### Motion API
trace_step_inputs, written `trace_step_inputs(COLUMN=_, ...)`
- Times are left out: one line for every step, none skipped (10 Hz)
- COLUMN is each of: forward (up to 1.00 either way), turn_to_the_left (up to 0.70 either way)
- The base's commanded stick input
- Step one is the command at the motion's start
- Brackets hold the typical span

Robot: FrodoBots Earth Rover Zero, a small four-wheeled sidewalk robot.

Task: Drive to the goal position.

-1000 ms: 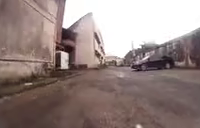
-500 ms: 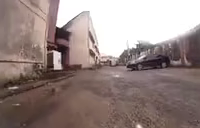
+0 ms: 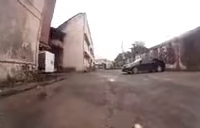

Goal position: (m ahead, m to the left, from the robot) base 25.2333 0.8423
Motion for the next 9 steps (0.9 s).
trace_step_inputs(forward=0.70, turn_to_the_left=-0.17)
trace_step_inputs(forward=0.70, turn_to_the_left=0.18)
trace_step_inputs(forward=0.70, turn_to_the_left=0.18)
trace_step_inputs(forward=0.70, turn_to_the_left=0.18)
trace_step_inputs(forward=0.70, turn_to_the_left=0.18)
trace_step_inputs(forward=0.70, turn_to_the_left=0.18)
trace_step_inputs(forward=0.70, turn_to_the_left=0.18)
trace_step_inputs(forward=0.70, turn_to_the_left=0.18)
trace_step_inputs(forward=0.70, turn_to_the_left=0.18)
